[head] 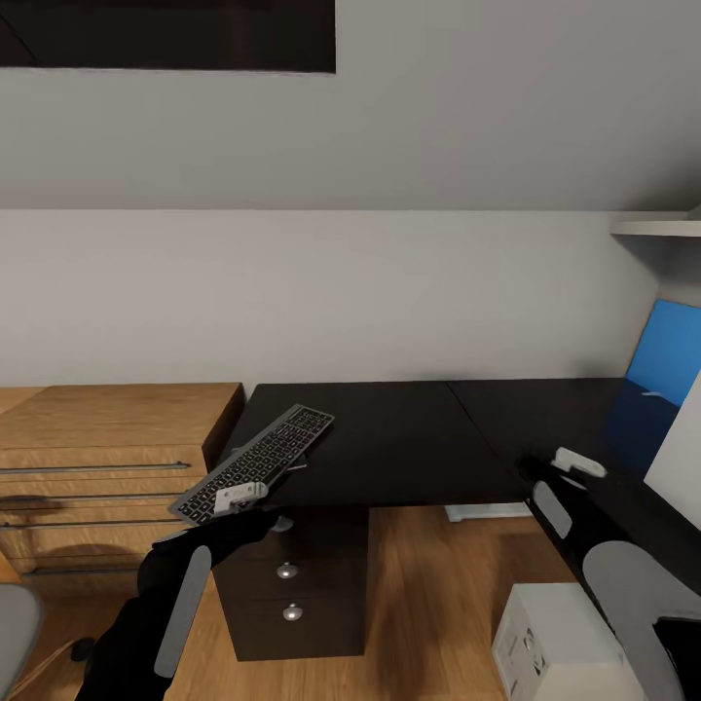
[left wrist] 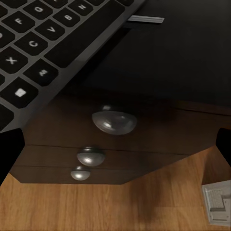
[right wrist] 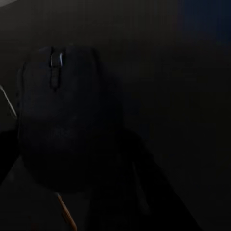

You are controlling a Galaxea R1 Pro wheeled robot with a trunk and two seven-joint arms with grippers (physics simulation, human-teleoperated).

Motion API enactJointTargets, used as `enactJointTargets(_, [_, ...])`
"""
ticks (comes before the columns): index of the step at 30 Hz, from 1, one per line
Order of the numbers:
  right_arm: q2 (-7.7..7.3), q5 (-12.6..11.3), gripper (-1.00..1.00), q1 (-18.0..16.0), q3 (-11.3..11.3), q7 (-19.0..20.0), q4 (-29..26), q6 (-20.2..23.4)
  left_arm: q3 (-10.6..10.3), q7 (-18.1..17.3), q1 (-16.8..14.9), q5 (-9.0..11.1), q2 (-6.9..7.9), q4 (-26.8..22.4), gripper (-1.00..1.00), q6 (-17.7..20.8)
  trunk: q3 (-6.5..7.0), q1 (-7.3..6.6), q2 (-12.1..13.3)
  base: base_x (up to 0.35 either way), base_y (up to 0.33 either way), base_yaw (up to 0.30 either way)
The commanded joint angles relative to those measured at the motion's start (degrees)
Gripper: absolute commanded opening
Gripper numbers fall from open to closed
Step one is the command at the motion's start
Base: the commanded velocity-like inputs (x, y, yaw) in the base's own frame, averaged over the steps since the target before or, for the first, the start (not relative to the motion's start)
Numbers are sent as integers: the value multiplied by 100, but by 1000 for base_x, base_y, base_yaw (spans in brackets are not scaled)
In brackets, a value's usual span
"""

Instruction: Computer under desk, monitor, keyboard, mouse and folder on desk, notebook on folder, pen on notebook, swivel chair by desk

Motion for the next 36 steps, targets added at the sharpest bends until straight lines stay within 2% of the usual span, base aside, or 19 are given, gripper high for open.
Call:
enactJointTargets(1, [136,-16,-100,0,9,44,-51,29,8,38,-4,60,-4,-6,100,29,-6,0,-3,0,0,0])
enactJointTargets(6, [475,53,-100,1,20,76,-62,25,8,38,-4,53,-5,-8,100,23,-6,0,-3,0,0,0])
enactJointTargets(8, [552,103,-100,1,20,77,-61,25,8,38,-4,52,-6,-9,100,22,-6,0,-3,0,0,0])
enactJointTargets(9, [754,302,-100,1,21,78,-54,25,8,38,-4,51,-7,-10,100,15,-6,0,-3,0,0,0])
enactJointTargets(12, [972,539,-100,7,22,77,-51,25,8,39,-4,51,-5,-13,100,7,-6,0,-3,0,0,0])
enactJointTargets(14, [1048,602,-100,8,22,78,-51,25,8,42,-2,51,-3,-14,100,3,-6,0,-3,0,0,0])
enactJointTargets(19, [1381,703,-100,9,22,69,-50,25,10,38,1,51,1,-67,100,-14,-6,0,-3,0,0,0])
enactJointTargets(21, [1504,712,-100,9,23,68,-50,30,15,38,18,51,8,-246,100,-21,-6,0,-3,0,0,0])
enactJointTargets(26, [1660,726,-100,9,22,63,-50,33,17,36,86,51,10,-399,100,-31,-6,0,-3,0,0,0])
enactJointTargets(36, [1719,730,-100,9,31,70,-43,33,23,31,101,51,18,-458,100,-38,-6,0,-3,0,0,46])
